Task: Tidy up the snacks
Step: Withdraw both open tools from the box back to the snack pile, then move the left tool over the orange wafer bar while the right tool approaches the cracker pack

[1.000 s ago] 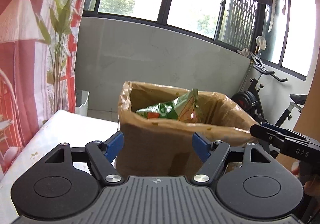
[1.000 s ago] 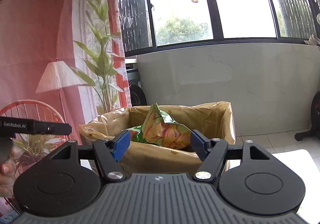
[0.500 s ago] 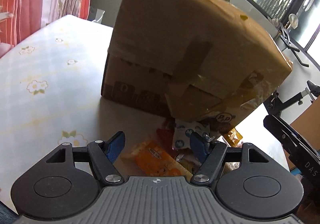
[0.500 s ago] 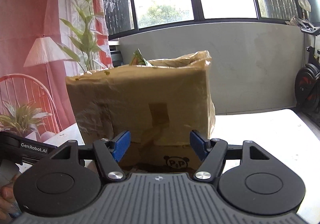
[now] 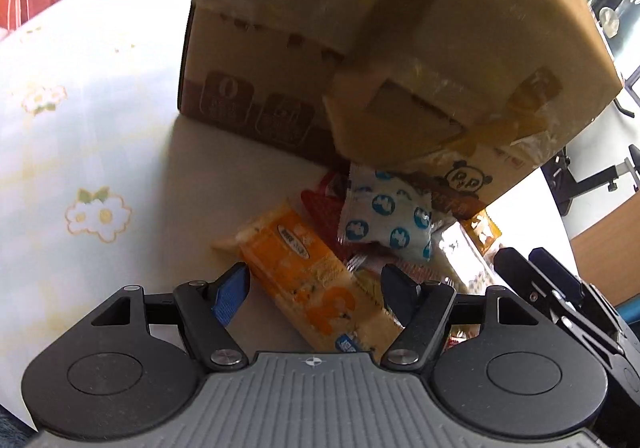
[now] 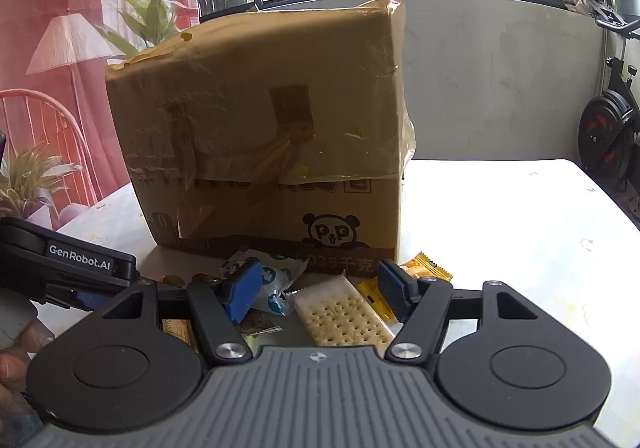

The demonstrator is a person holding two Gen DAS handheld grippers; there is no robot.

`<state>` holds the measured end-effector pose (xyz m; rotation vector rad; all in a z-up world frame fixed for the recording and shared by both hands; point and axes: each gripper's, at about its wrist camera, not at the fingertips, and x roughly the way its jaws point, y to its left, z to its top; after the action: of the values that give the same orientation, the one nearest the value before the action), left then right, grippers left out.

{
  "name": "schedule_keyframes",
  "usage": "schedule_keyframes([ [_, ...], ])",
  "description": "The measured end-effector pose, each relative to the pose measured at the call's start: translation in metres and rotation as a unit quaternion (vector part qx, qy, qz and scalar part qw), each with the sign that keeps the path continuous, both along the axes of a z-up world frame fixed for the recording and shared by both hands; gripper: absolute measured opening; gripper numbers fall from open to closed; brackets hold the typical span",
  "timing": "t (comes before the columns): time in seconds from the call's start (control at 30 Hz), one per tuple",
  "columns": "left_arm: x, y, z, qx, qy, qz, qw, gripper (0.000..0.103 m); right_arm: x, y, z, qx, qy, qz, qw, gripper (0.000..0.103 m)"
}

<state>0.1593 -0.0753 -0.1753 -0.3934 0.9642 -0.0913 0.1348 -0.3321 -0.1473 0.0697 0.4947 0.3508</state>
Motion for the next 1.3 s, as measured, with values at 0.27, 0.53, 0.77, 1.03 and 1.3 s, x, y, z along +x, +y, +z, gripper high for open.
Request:
schedule_keyframes([
  [0.27,-0.007,0.011,0.001,0.007,-0.012,0.004,0.9999,0.06,0.0,0.002,-0.006,-0.001,0.017,0.006,1.0,0.067],
  [0.53,-0.006,0.024,0.002,0.013,-0.015,0.001,0.9998,0.049,-0.001,0.01,-0.01,-0.005,0.026,0.021,0.999,0.067],
  [0.77,0.011,0.038,0.005,0.033,-0.012,-0.033,0.9989,0.047,-0.002,0.017,-0.012,-0.015,0.033,0.032,0.999,0.067],
  [1.03,0.037,0.05,0.01,0.072,-0.016,-0.097,0.9926,0.047,-0.003,0.021,-0.012,-0.025,0.033,0.04,0.998,0.067],
  [1.3,0.043,0.059,0.009,0.095,-0.032,-0.096,0.9903,0.049,0.009,0.032,-0.011,-0.025,0.047,0.079,0.995,0.067],
])
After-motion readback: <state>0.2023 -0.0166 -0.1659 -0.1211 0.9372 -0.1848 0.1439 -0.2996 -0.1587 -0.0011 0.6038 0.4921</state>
